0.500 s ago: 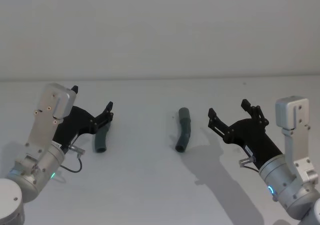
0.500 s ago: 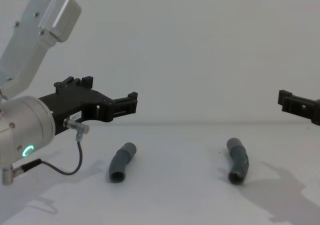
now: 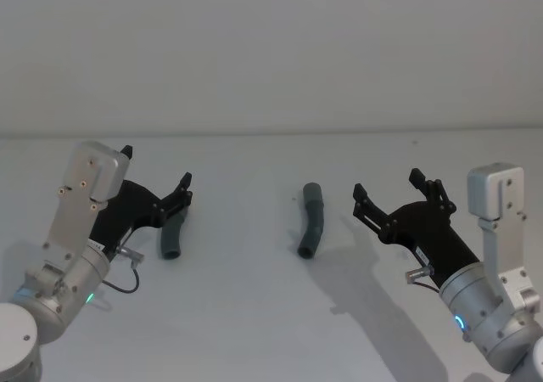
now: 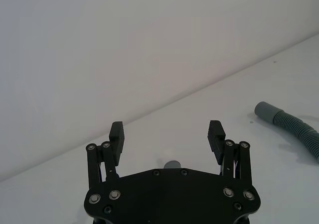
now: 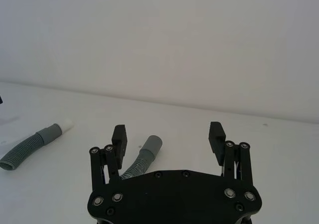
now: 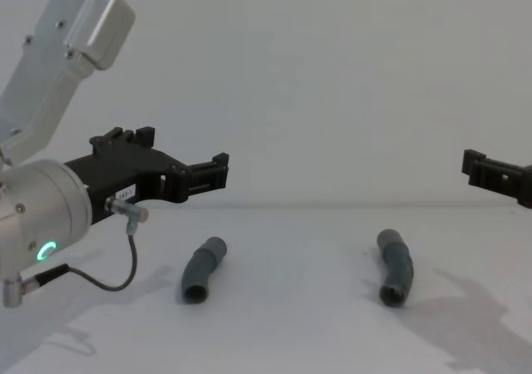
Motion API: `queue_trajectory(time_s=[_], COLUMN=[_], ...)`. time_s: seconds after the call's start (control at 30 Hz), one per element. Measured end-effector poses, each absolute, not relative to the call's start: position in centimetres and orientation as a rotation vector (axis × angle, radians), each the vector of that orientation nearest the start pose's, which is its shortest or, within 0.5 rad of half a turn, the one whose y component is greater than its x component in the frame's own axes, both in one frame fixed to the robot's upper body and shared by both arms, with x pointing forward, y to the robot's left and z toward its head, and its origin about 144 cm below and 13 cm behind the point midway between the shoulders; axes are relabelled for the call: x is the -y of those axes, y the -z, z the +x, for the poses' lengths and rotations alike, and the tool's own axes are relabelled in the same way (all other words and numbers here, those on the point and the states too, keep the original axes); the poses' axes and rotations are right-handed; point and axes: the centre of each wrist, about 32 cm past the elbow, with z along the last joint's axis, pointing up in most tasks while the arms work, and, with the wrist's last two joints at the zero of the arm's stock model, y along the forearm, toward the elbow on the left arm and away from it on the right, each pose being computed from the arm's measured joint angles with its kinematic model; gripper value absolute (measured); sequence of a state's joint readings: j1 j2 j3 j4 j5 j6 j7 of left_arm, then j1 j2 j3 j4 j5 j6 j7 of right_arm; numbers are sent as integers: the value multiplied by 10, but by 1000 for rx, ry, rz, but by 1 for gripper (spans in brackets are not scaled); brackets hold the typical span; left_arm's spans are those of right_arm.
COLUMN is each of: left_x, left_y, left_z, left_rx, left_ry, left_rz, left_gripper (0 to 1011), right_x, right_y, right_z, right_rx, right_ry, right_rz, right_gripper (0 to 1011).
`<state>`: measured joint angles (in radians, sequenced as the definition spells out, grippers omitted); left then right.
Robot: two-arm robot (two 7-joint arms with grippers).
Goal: Use both hands to pick up one end of the pipe from the table, align the ends, and insert them.
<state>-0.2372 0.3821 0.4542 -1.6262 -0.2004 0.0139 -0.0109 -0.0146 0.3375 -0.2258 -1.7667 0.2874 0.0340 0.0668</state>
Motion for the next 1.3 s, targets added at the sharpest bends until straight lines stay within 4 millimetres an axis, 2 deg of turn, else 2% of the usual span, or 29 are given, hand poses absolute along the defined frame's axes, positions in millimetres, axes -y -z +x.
queue_trajectory(time_s=[1.3], left_x=[-198], left_y=[-1204], left_z=[492], left_rx=[268], left_ry=[-1124], left_rz=[61], left_gripper=[1001], right_x=[237], right_y=[-1189], right_z=[443], right_rx=[75], right_ry=[1229], right_rz=[26], right_gripper=[1000])
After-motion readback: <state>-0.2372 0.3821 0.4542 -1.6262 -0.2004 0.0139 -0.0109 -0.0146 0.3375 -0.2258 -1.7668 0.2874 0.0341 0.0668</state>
